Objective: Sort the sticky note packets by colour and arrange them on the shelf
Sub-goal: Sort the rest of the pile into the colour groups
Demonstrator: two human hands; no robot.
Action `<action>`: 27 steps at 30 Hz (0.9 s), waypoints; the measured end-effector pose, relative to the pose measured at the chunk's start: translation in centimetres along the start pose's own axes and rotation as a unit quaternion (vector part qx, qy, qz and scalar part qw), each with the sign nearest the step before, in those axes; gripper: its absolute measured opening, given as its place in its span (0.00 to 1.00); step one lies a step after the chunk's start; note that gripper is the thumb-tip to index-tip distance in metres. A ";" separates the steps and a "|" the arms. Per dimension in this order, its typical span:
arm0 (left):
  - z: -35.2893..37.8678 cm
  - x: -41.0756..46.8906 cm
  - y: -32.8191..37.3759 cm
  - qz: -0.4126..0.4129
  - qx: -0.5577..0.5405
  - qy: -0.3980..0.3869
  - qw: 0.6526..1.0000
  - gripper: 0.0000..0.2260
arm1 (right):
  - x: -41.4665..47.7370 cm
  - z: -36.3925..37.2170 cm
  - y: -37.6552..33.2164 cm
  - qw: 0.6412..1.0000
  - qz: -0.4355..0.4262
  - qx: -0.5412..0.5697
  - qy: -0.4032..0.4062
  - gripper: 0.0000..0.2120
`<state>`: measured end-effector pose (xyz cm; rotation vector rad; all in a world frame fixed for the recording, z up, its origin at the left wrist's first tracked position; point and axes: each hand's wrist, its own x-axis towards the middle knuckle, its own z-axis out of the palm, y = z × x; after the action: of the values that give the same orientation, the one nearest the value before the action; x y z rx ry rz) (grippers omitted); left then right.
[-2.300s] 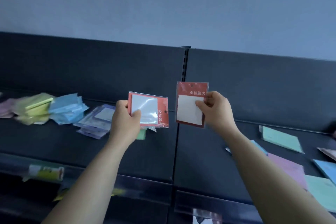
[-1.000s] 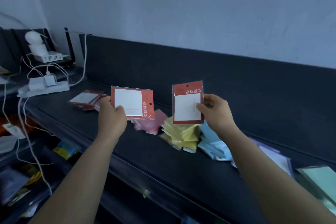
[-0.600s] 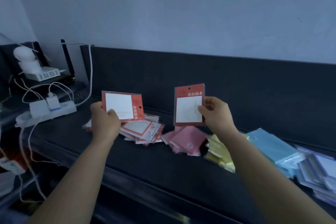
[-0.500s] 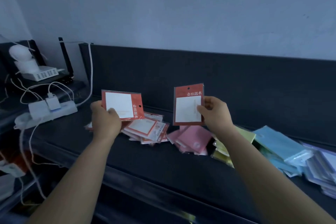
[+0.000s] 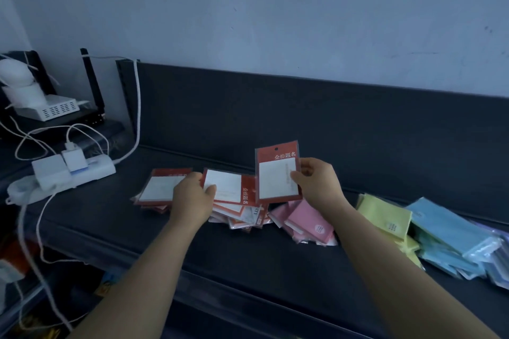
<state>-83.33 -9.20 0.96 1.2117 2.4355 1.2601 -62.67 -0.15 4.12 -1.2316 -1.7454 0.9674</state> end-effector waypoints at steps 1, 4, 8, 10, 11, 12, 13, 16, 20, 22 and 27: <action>0.0 -0.1 -0.1 0.012 0.009 -0.003 1.000 0.12 | 0.0 0.5 0.1 1.000 0.004 -0.002 -0.005 0.09; -0.2 -0.2 -0.6 0.037 0.022 -0.017 0.999 0.13 | 0.1 2.1 0.1 1.000 0.020 -0.005 -0.021 0.08; -0.4 0.2 -1.1 0.038 0.004 -0.029 0.999 0.15 | 0.2 4.0 -0.2 0.998 0.022 -0.030 -0.045 0.07; -0.4 0.2 -1.1 0.028 -0.012 -0.025 0.999 0.15 | 0.3 4.3 -0.2 0.998 0.015 -0.038 -0.049 0.08; -0.5 0.2 -1.0 0.019 -0.022 -0.023 0.999 0.15 | 0.4 4.4 -0.1 0.998 0.013 -0.039 -0.050 0.08; -0.5 0.3 -1.1 0.014 -0.032 -0.020 0.999 0.14 | 0.4 4.5 -0.1 0.998 0.013 -0.039 -0.052 0.08; -0.5 0.4 -1.1 0.009 -0.037 -0.022 0.999 0.14 | 0.4 4.5 -0.2 0.998 0.013 -0.038 -0.053 0.08; -0.7 0.8 -1.5 0.007 -0.037 -0.033 0.999 0.12 | 0.5 4.6 -0.6 0.998 0.014 -0.027 -0.052 0.08; -1.6 1.6 -2.4 -0.017 -0.074 -0.012 0.997 0.11 | 0.7 5.3 -1.8 0.999 0.004 -0.005 -0.047 0.08; -2.7 2.4 -3.3 -0.059 -0.125 0.029 0.990 0.09 | 0.8 6.0 -2.3 0.999 -0.003 0.010 -0.043 0.09; -5.9 4.0 -6.2 -0.129 -0.128 0.091 0.979 0.11 | 1.0 8.5 -3.4 0.998 -0.021 0.017 -0.057 0.08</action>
<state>-92.40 -12.02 1.08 0.7164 2.3572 1.5979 -71.80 -1.27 3.88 -1.1333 -1.8276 1.0566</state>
